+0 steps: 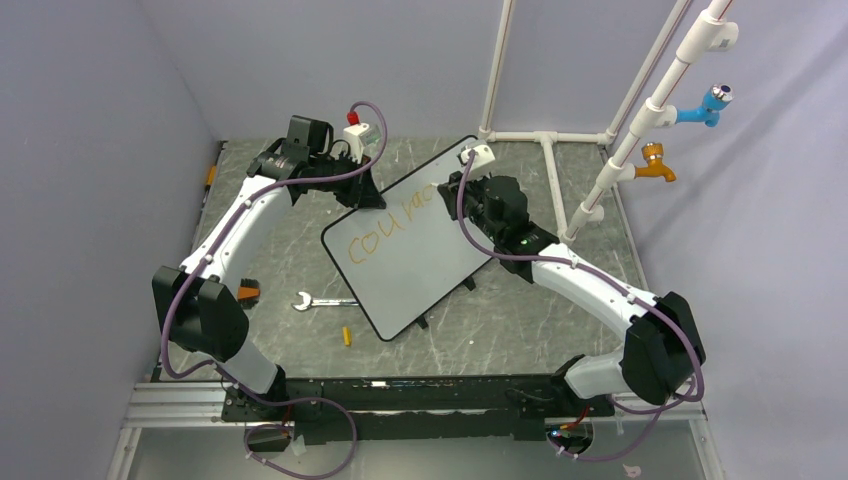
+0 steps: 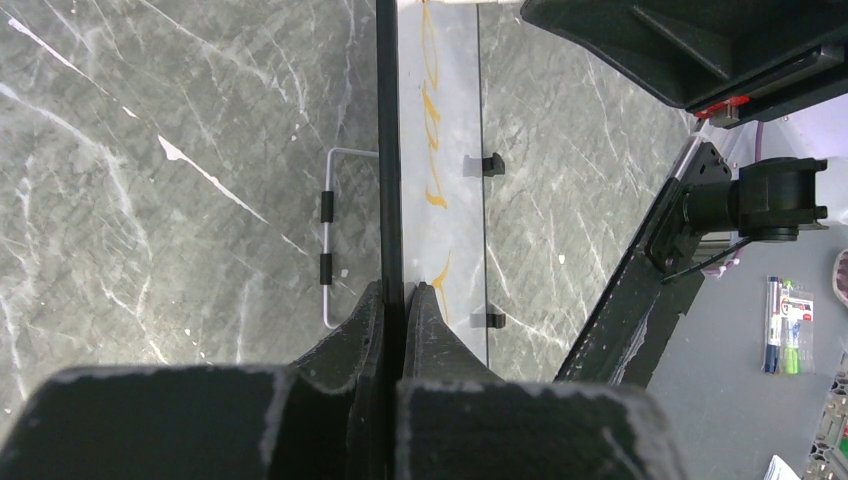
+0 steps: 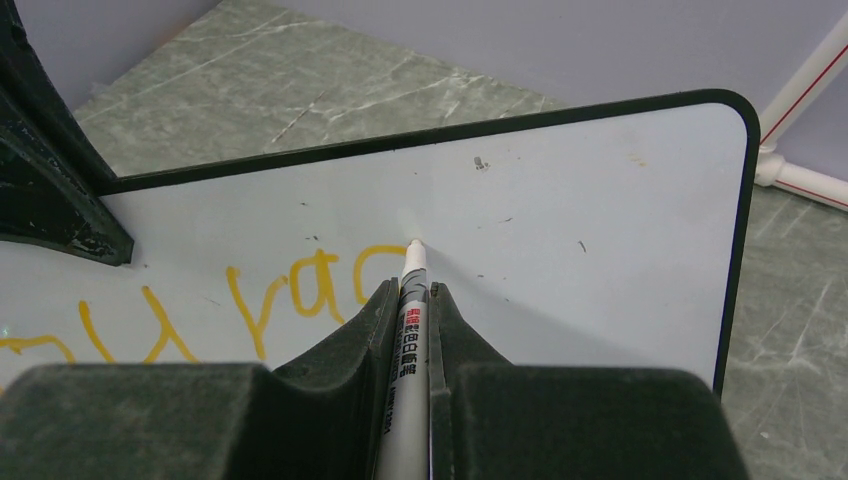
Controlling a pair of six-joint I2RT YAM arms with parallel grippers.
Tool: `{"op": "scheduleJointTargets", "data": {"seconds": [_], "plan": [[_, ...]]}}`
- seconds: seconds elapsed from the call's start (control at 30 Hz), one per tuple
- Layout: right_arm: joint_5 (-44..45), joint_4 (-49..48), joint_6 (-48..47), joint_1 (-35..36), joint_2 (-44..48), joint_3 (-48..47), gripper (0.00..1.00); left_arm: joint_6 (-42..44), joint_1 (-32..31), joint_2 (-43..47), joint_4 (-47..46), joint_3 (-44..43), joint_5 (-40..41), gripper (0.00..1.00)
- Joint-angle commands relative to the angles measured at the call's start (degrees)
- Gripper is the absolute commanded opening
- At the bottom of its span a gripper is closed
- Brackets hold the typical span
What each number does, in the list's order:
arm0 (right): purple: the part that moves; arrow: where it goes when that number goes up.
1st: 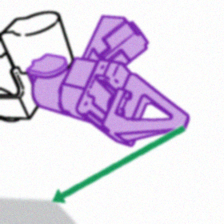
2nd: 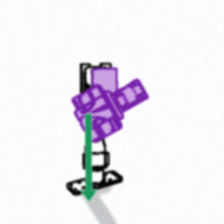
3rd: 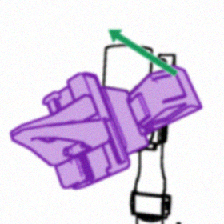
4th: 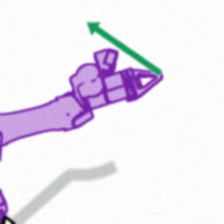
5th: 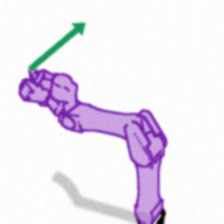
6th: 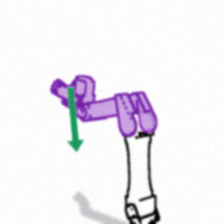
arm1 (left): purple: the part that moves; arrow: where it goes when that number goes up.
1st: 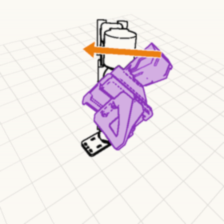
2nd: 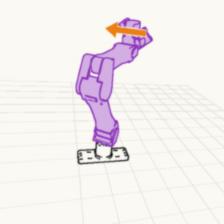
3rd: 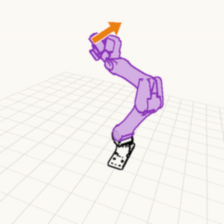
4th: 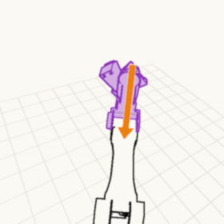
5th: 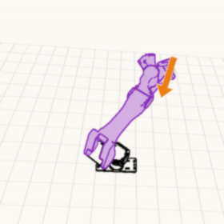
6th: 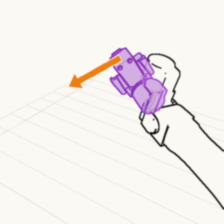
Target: Write a sentence on the whiteboard
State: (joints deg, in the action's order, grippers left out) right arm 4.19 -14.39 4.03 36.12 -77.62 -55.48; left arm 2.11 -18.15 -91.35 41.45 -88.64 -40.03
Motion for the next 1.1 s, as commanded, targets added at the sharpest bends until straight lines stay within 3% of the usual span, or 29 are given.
{"op": "scheduleJointTargets", "data": {"seconds": [0.0,0.6,1.07], "plan": [[-0.6,-0.2,-0.1,-0.1,-0.7,-0.8,0.00,5.7,-1.2,-0.5,2.0,-0.3,3.9,0.00],[-5.3,1.2,1.5,0.0,3.0,9.0,0.00,5.6,-1.1,-0.2,2.0,-0.3,4.3,0.00],[-12.8,2.2,-0.3,0.5,4.5,5.5,0.00,5.7,-1.2,-0.2,2.0,-0.3,4.5,0.00]]}}
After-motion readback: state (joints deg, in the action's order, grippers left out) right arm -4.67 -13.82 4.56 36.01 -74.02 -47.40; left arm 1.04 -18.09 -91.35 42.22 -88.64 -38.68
